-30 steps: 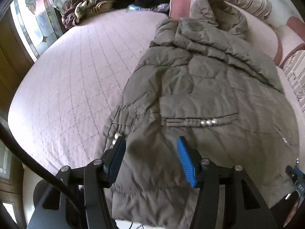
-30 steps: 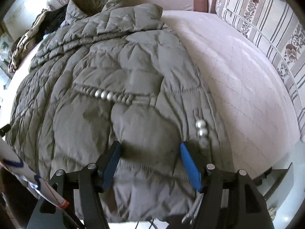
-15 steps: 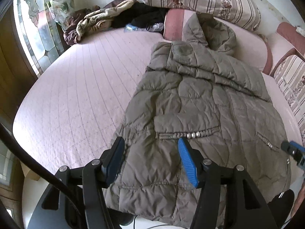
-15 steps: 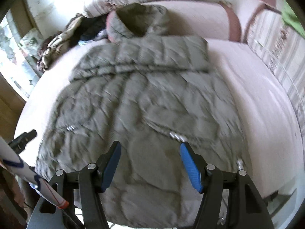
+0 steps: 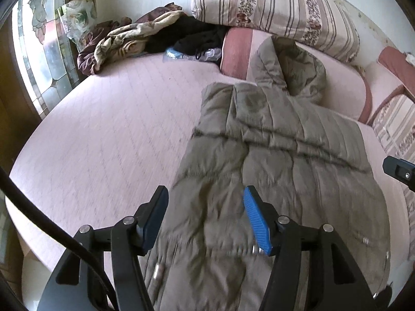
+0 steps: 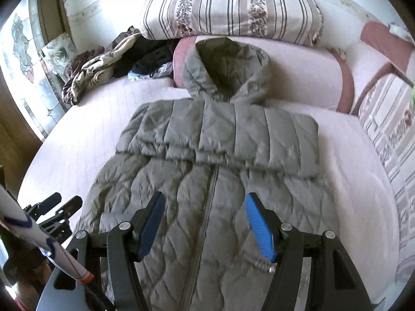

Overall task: Fold large clothes
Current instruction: 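Move the right tool to the jacket hood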

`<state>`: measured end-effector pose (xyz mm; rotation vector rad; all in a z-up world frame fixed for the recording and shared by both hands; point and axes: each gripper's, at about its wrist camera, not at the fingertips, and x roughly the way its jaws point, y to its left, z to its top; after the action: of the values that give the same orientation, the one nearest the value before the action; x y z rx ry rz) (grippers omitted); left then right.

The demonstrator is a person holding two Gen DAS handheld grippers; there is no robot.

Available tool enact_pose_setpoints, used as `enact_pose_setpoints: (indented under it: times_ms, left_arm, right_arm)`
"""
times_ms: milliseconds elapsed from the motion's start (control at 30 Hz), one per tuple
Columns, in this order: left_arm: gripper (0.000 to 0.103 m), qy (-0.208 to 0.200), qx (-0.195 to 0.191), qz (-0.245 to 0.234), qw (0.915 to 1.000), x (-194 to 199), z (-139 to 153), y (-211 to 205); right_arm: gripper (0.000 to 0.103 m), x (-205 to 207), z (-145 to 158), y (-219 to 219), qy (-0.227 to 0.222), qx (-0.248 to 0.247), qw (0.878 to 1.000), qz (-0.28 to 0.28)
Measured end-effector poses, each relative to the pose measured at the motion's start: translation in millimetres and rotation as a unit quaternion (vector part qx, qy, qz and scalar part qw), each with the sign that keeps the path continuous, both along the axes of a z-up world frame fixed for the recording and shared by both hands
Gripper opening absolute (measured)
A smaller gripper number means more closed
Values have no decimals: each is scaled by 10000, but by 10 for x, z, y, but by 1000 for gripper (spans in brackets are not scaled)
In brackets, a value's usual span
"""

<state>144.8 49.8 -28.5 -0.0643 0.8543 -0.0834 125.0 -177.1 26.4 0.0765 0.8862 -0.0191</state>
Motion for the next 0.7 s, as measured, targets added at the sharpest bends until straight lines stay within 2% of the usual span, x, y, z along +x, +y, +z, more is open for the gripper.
enact_pose_setpoints:
  times_ms: [200, 400, 600, 700]
  left_arm:
    - [60, -2, -248, 7, 9997, 481, -66, -50]
    - [60, -51, -98, 11, 9999, 772, -242, -50]
    - [60, 122, -213, 51, 9997, 895, -483, 124]
    - [60, 194, -398, 104, 9990, 952, -521, 233]
  right_arm:
    - [69, 534, 97, 66, -22, -244, 9997, -95]
    - [69, 1100, 45, 93, 30, -278, 9995, -160]
    - [69, 1913, 35, 25, -147, -230, 9991, -336]
    - [69, 2481, 81, -12, -257, -182, 9983, -493]
